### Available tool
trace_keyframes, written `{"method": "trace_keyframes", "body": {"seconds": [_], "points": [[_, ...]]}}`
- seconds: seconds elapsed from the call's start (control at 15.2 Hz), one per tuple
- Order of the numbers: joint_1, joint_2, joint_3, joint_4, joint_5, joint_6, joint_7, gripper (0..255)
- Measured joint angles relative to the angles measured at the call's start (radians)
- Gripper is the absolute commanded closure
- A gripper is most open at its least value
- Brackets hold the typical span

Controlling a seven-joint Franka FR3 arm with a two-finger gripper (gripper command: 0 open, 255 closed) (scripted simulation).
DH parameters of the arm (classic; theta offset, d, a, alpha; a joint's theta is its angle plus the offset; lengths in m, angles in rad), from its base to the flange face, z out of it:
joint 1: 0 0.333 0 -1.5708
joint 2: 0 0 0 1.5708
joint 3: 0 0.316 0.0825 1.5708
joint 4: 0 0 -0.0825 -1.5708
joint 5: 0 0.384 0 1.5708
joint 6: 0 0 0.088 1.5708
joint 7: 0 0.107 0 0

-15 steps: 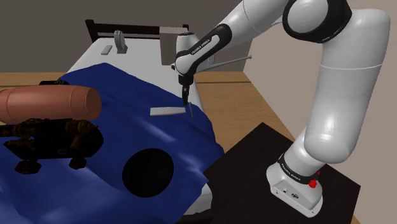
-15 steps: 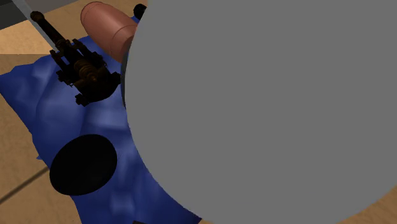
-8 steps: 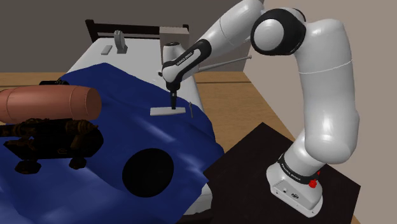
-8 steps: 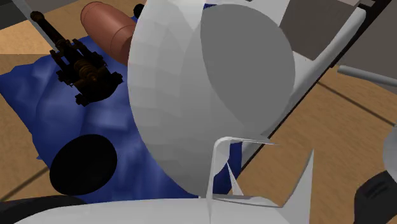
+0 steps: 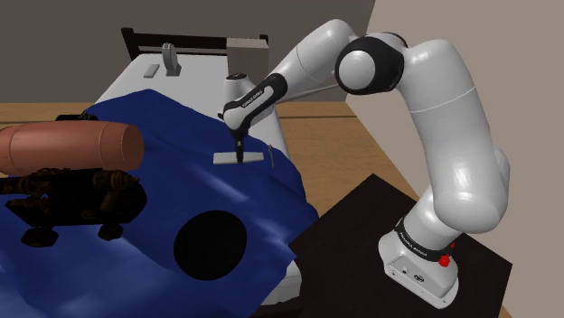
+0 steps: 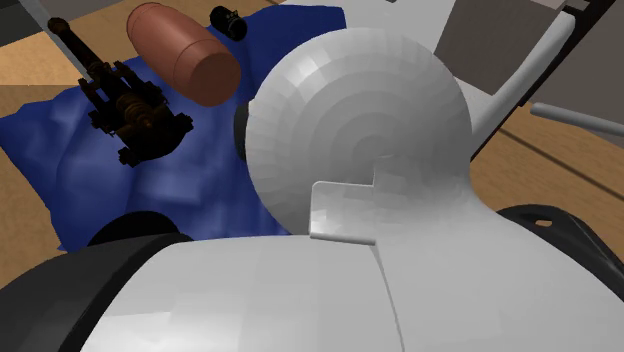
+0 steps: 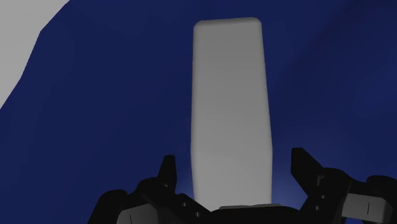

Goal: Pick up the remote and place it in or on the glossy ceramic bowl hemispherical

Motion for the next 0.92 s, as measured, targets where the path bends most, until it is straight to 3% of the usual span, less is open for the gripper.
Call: {"method": "trace_keyframes", "body": {"seconds": [0.53,0.59,0.92], "points": [[0.001,0.026,-0.002,0.005,-0.002,0.022,0.001,0],[0.001,0.026,-0.002,0.005,-0.002,0.022,0.001,255],[0.001,0.026,-0.002,0.005,-0.002,0.021,0.001,255]]}}
